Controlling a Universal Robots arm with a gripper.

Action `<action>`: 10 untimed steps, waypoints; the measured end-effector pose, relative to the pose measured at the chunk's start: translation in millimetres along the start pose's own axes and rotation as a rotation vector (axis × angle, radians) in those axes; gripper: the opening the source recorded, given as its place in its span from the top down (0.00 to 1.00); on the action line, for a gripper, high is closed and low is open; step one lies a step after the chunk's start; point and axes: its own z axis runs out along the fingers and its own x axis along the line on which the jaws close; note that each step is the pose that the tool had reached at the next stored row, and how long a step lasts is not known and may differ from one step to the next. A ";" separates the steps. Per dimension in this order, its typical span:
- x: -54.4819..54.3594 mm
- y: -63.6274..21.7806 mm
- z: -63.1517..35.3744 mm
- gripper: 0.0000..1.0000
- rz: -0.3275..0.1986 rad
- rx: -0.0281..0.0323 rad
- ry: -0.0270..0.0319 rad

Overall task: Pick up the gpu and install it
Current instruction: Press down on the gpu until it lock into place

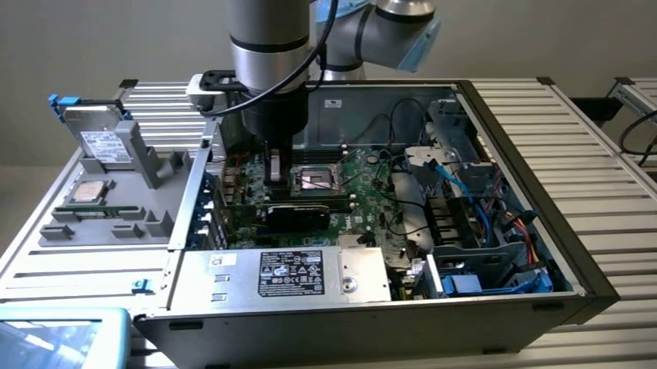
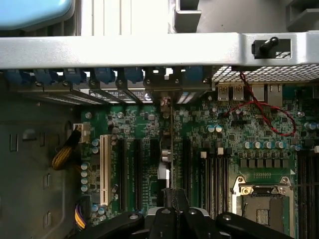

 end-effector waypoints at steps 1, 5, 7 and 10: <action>-0.1 -2.4 -0.2 0.88 0.000 -0.0005 0.0001; 0.0 -9.0 3.2 0.88 0.000 -0.0025 -0.0015; 1.0 -9.3 5.7 0.88 0.000 -0.0066 -0.0019; 2.5 -9.5 9.9 0.88 0.000 -0.0113 -0.0040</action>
